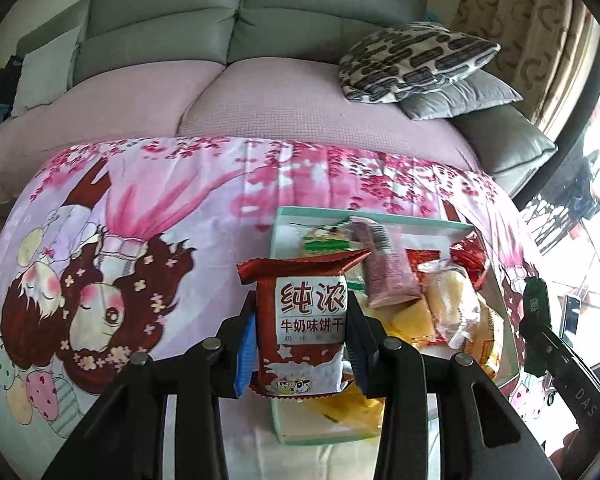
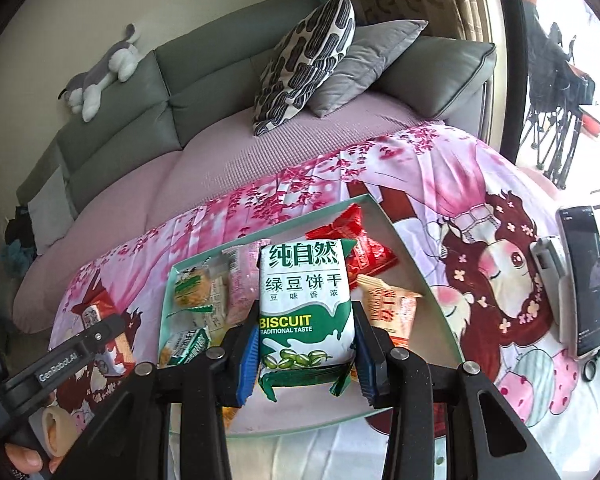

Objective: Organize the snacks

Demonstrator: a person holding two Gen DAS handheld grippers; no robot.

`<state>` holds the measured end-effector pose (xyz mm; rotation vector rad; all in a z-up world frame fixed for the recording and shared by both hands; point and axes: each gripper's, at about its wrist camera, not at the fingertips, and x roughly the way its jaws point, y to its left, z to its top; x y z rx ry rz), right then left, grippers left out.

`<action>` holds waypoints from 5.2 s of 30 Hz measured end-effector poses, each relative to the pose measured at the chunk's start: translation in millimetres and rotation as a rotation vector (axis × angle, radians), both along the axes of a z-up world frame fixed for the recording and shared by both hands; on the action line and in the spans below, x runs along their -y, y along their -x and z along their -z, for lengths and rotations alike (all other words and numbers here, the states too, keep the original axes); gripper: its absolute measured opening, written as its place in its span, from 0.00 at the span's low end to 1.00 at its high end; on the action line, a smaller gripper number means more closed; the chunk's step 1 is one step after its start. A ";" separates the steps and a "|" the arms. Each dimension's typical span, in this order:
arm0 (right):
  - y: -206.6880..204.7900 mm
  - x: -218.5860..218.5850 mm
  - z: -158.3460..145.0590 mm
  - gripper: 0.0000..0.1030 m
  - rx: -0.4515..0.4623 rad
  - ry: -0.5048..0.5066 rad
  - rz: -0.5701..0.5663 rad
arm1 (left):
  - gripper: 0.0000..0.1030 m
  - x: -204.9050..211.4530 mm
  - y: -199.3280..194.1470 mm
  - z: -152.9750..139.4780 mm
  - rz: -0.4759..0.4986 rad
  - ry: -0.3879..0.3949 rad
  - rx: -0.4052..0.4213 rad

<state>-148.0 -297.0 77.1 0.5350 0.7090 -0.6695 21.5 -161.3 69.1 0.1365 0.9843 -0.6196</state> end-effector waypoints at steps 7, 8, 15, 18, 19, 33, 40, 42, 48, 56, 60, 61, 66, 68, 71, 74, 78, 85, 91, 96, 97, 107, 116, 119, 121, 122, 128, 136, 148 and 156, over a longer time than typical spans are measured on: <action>5.6 4.3 8.6 0.41 -0.016 -0.037 -0.013 | 0.40 23.1 8.1 6.7 0.036 -0.026 0.013; 4.7 4.2 11.0 0.41 -0.021 -0.045 -0.019 | 0.40 25.2 8.4 8.1 0.036 -0.030 0.014; -3.4 3.7 26.1 0.41 -0.041 -0.088 -0.051 | 0.40 40.0 7.6 18.9 0.060 -0.043 0.009; -7.1 2.3 29.9 0.41 -0.046 -0.098 -0.063 | 0.40 47.0 7.9 20.4 0.072 -0.041 0.012; -8.5 1.5 31.2 0.41 -0.050 -0.099 -0.067 | 0.40 49.2 8.4 21.2 0.080 -0.040 0.012; -23.7 -0.5 51.0 0.41 -0.111 -0.122 -0.093 | 0.40 62.2 8.9 37.2 0.122 -0.036 -0.017; -27.3 1.5 61.8 0.42 -0.145 -0.139 -0.089 | 0.40 59.2 6.3 35.9 0.124 -0.021 -0.038; -27.4 1.5 61.9 0.42 -0.144 -0.139 -0.090 | 0.44 58.6 6.5 35.1 0.125 -0.013 -0.047; -28.0 1.1 61.1 0.46 -0.146 -0.136 -0.086 | 0.61 53.9 8.9 26.1 0.114 0.007 -0.044; -29.5 1.4 64.3 0.70 -0.135 -0.152 -0.092 | 0.75 28.0 -0.7 21.3 0.001 -0.046 -0.014; -30.4 0.2 63.1 0.76 -0.131 -0.136 -0.085 | 0.86 12.2 -9.8 26.0 -0.074 -0.101 0.009; -30.5 0.6 63.1 0.79 -0.129 -0.135 -0.082 | 0.86 10.4 -11.8 27.5 -0.084 -0.116 0.014; -31.0 0.1 61.3 0.85 -0.124 -0.120 -0.077 | 0.92 -2.2 -19.9 37.3 -0.136 -0.166 0.014; -32.3 -1.5 60.2 0.85 -0.119 -0.110 -0.082 | 0.92 -6.1 -21.6 39.1 -0.154 -0.171 0.010; -34.3 -4.3 57.1 0.88 -0.107 -0.093 -0.092 | 0.92 -14.2 -25.0 41.3 -0.184 -0.184 0.008; -35.7 -6.8 55.9 1.00 -0.094 -0.075 -0.097 | 0.92 -20.8 -27.1 43.4 -0.206 -0.200 0.012; -36.8 -7.5 56.6 1.00 -0.087 -0.064 -0.098 | 0.92 -29.4 -28.9 47.6 -0.232 -0.213 0.005; -40.2 -13.9 49.8 1.00 -0.058 -0.013 -0.120 | 0.92 -48.1 -29.0 52.0 -0.273 -0.208 0.008; -45.9 -23.2 45.8 1.00 -0.045 0.028 -0.138 | 0.92 -62.5 -22.8 53.4 -0.282 -0.199 -0.001; -42.7 -25.0 43.4 1.00 -0.022 0.026 -0.125 | 0.92 -74.5 -14.6 51.7 -0.294 -0.208 0.015; -42.6 -25.9 43.0 1.00 -0.021 0.026 -0.125 | 0.92 -76.4 -13.1 51.0 -0.298 -0.210 0.021; -28.0 -54.7 41.3 1.00 0.002 0.057 -0.140 | 0.92 -98.1 5.5 52.8 -0.331 -0.237 0.017; -14.9 -76.1 51.1 1.00 -0.038 0.055 -0.158 | 0.92 -116.2 19.4 59.3 -0.342 -0.281 0.002; -10.9 -78.9 54.4 1.00 -0.051 0.046 -0.156 | 0.92 -119.8 21.9 61.0 -0.341 -0.287 -0.007; -8.9 -80.3 56.2 1.00 -0.059 0.042 -0.155 | 0.92 -120.6 24.0 61.1 -0.337 -0.290 -0.008; -7.4 -81.8 57.7 1.00 -0.065 0.035 -0.157 | 0.92 -121.0 25.2 61.0 -0.335 -0.292 -0.007; -3.1 -90.4 71.4 1.00 -0.127 0.008 -0.166 | 0.92 -122.6 29.9 64.7 -0.325 -0.328 -0.014; -7.4 -93.0 78.1 1.00 -0.165 0.000 -0.185 | 0.92 -123.6 31.6 68.9 -0.303 -0.353 -0.036; -10.2 -89.7 80.1 1.00 -0.196 -0.006 -0.181 | 0.92 -121.8 35.5 75.8 -0.255 -0.372 -0.050; -8.9 -85.7 77.7 1.00 -0.199 -0.001 -0.158 | 0.92 -121.1 32.7 71.4 -0.248 -0.362 -0.040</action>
